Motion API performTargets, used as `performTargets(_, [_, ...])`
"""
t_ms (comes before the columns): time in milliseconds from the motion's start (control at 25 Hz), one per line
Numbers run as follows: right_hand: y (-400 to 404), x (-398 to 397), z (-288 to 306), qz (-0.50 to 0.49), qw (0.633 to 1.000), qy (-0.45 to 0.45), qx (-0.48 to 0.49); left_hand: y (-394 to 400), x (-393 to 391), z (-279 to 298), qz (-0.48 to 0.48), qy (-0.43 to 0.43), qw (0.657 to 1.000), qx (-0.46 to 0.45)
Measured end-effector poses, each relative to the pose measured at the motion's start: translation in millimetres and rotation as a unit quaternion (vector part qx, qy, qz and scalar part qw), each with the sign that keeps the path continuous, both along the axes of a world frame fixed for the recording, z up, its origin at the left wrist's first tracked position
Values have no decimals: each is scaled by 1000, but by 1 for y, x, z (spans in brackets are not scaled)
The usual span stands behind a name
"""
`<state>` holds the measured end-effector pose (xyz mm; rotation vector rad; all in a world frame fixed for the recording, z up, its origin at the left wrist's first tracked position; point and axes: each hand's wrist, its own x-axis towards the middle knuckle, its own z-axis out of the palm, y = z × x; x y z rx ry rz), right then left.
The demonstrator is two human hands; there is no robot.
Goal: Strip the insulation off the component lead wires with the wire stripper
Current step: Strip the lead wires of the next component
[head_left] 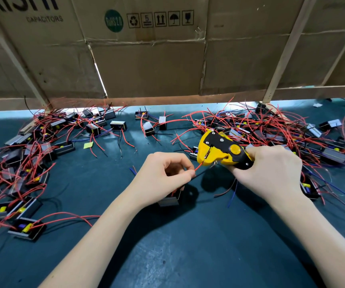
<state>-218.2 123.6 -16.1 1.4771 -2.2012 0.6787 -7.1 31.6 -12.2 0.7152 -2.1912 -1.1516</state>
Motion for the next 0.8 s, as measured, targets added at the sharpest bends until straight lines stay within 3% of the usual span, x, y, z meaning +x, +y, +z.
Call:
performTargets(160, [0, -6, 1, 15, 999, 9, -44, -3, -1, -2, 48, 0, 999, -14])
performTargets(240, [-1, -10, 3, 3, 997, -33, -64, -5, -2, -3, 60, 58, 996, 24])
performTargets(320, [1, -12, 5, -5, 991, -94, -98, -5, -3, -2, 13, 118, 990, 80])
performTargets(400, [2, -14, 8, 19, 977, -149, -148, -8, -1, -2, 0, 104, 993, 63])
performTargets(480, [3, -14, 9, 79, 961, -182, -191, -16, 5, 1, 62, 66, 996, -5])
performTargets(560, [6, -12, 11, 182, 937, -230, -188, -31, 18, 7, 168, 84, 981, -42])
performTargets(640, [10, -3, 12, 326, 872, -351, -100, -53, 43, 11, 316, 83, 940, -98])
performTargets(680, [11, 4, 12, 380, 827, -413, -37, -65, 58, 11, 396, 40, 906, -141])
performTargets(760, [12, 18, 10, 429, 756, -489, 68, -85, 90, 8, 521, -115, 820, -206])
performTargets(800, [12, 24, 9, 430, 741, -506, 98, -93, 105, 5, 548, -188, 788, -206])
